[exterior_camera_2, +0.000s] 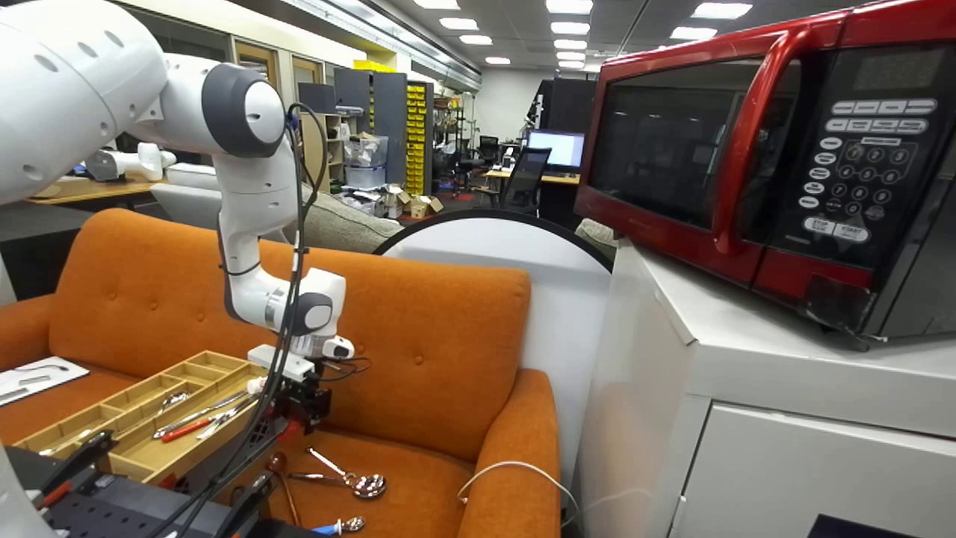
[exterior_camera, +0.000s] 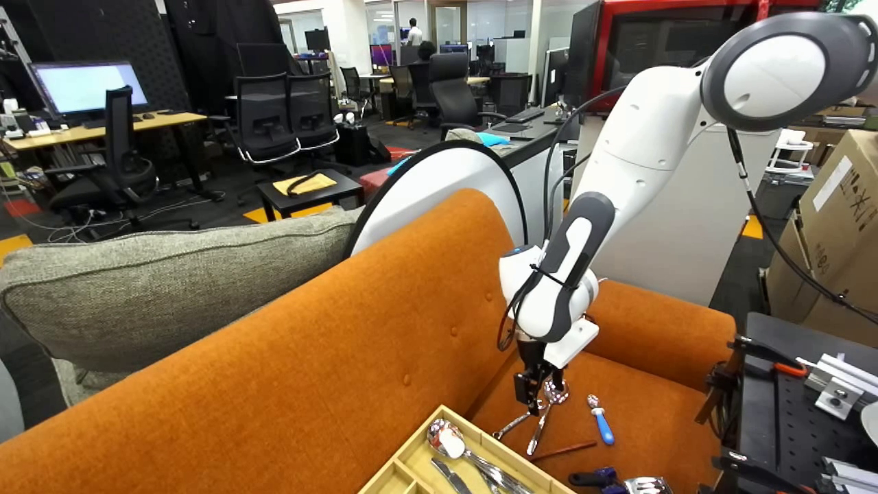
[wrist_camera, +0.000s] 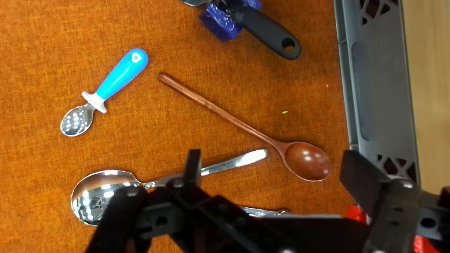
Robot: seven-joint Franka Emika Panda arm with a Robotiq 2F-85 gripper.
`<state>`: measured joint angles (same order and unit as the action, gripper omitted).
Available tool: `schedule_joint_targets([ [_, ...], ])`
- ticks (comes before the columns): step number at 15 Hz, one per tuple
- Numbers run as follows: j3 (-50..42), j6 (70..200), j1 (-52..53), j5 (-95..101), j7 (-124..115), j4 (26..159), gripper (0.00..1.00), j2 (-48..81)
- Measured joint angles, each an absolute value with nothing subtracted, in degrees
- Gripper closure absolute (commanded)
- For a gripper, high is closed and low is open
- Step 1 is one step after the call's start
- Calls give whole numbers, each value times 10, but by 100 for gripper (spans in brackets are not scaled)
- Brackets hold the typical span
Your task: Move the silver spoon to the right side of the sofa
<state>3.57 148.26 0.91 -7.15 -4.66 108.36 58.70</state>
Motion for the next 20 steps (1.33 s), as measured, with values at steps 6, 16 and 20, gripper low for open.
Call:
schedule_joint_targets([
  [6,33,1486,-16,-134,-95,1029,0,652],
  [16,36,1486,-19,-163,-128,1000,0,678],
  [20,35,1485,-19,-174,-148,996,0,685],
])
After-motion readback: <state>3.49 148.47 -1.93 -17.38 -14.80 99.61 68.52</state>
